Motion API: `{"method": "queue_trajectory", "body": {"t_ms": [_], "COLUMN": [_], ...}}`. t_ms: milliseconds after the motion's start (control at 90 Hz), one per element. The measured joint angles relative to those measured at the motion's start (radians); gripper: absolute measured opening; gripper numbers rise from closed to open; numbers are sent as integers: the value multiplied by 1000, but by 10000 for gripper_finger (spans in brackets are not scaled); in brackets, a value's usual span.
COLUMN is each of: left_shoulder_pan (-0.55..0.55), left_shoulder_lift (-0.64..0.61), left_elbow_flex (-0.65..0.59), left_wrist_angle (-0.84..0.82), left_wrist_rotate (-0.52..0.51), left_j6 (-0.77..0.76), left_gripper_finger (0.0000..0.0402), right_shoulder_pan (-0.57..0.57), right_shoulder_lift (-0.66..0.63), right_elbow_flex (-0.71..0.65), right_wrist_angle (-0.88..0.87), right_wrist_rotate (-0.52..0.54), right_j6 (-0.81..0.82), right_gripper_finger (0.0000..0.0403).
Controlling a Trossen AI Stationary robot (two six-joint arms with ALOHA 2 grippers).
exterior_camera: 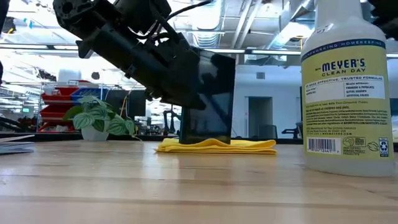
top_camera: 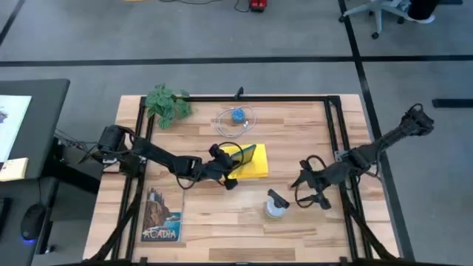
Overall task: Apply microfiber cloth
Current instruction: Spray the tablet using the spray bottle
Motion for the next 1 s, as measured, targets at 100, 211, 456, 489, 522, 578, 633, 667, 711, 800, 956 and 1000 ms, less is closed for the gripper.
{"method": "queue_trajectory", "body": {"t_ms": [100, 211, 456, 489, 522, 578, 633, 667, 711, 800, 956, 1000], "left_shoulder_pan": [0, 0, 0, 0, 0, 0, 0, 0, -1, 0, -1, -1], "left_shoulder_lift": [0, 0, -1, -1, -1, -1, -1, -1, -1, -1, -1, -1], "left_elbow_flex": [0, 0, 0, 0, 0, 0, 0, 0, 0, 0, 0, 0], "left_wrist_angle": [1, 1, -2, -2, -2, -2, -3, -3, -3, -3, -3, -3], "left_wrist_rotate": [-1, -3, -4, -4, -4, -4, -4, -5, -5, -6, -6, -6], "left_j6": [-5, -4, 8, 9, 9, 10, 10, 11, 13, 15, 15, 15], "left_gripper_finger": [9, 9, 9, 9, 9, 9, 9, 9, 9, 9, 9, 9], "right_shoulder_pan": [-56, -83, -56, -49, -42, -30, -19, -15, -16, -17, -19, -19], "right_shoulder_lift": [9, 48, 191, 205, 216, 235, 254, 265, 281, 312, 361, 374], "right_elbow_flex": [24, 26, 26, 27, 35, 52, 67, 74, 82, 87, 87, 87], "right_wrist_angle": [3, 44, 217, 242, 245, 246, 255, 271, 298, 350, 434, 455], "right_wrist_rotate": [-42, -64, -70, -70, -69, -61, -45, -35, -26, -4, 4, 19], "right_j6": [-5, -24, -157, -175, -197, -234, -251, -257, -266, -270, -291, -291], "right_gripper_finger": [264, 284, 357, 366, 374, 385, 392, 395, 397, 397, 392, 391]}}
